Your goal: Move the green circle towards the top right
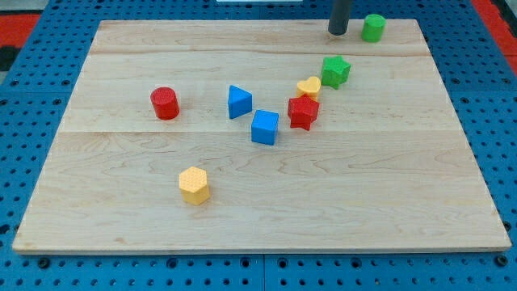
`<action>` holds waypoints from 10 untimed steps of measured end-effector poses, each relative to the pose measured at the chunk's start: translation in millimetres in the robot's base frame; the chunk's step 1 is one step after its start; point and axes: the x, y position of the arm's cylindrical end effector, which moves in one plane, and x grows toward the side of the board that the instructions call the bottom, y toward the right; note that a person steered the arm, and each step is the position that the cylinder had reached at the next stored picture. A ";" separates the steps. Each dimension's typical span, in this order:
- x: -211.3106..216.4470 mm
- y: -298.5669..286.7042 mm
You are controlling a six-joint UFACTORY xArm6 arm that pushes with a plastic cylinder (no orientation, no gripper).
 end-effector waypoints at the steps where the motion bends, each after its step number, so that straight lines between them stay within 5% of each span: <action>1: 0.0 0.0; 10: 59.4 10.2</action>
